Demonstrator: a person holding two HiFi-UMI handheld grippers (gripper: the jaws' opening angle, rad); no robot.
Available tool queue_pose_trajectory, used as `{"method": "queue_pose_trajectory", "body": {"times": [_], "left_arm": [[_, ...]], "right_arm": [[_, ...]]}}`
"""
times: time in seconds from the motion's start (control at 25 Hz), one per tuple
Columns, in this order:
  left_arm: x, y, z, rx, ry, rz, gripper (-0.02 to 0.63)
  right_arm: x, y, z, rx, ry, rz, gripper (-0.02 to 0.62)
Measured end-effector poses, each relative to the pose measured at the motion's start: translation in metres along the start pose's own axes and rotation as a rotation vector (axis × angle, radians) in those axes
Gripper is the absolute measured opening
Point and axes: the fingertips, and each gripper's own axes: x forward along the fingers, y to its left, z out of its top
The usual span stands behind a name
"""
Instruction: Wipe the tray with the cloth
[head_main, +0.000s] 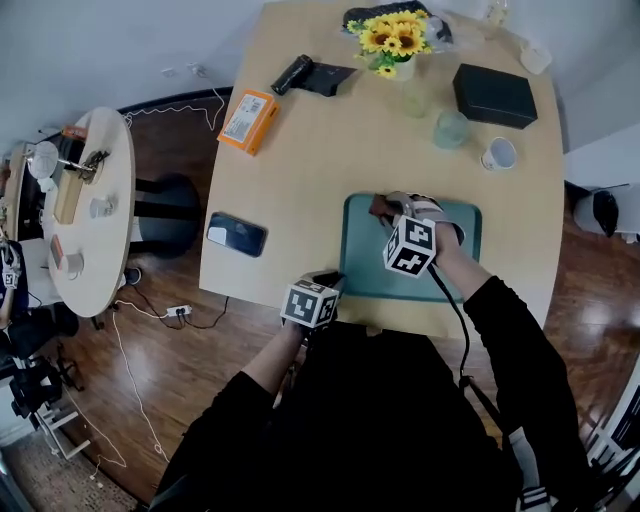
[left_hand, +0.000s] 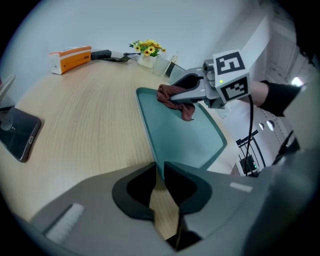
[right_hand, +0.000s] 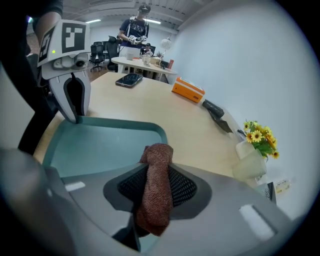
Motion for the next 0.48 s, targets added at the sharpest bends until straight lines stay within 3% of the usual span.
{"method": "queue_pose_trajectory", "body": {"times": [0.32, 0.48], "left_arm": [[-0.001, 0.001, 0.000, -0.033, -0.053, 0.002, 0.034], [-0.010, 0.009, 0.005, -0.166, -0.170, -0.012, 0.033]], "right_arm": [[-0.025, 0.105, 0.029, -0.077, -0.075, 0.133, 0.117], [-0.039, 0.160, 0.037, -0.132, -0.103, 0.190, 0.117]]}}
